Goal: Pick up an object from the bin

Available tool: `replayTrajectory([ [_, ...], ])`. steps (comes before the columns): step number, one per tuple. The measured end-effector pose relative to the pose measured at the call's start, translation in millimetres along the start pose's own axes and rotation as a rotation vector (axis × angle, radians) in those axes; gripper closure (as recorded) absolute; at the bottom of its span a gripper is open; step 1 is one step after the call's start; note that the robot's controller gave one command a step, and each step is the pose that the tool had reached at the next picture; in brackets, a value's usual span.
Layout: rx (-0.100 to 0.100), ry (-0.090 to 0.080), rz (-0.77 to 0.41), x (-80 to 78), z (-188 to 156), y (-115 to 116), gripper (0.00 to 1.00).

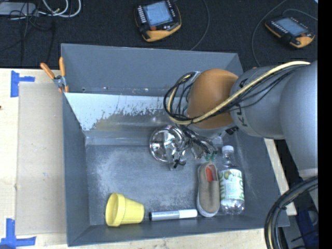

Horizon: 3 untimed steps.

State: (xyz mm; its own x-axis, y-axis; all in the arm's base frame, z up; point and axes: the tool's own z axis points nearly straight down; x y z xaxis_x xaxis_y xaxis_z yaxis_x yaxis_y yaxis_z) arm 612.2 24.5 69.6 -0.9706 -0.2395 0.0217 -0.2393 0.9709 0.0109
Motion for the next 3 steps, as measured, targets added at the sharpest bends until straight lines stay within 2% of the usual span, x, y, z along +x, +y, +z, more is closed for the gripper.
replayTrajectory([
  [1,-0.001,0.002,0.014,-6.3,-0.5,1.5,1.0],
  [2,0.0,-0.004,0.049,20.5,-146.8,-2.3,1.0],
  [3,-0.002,0.003,0.024,-0.7,4.4,31.5,1.0],
])
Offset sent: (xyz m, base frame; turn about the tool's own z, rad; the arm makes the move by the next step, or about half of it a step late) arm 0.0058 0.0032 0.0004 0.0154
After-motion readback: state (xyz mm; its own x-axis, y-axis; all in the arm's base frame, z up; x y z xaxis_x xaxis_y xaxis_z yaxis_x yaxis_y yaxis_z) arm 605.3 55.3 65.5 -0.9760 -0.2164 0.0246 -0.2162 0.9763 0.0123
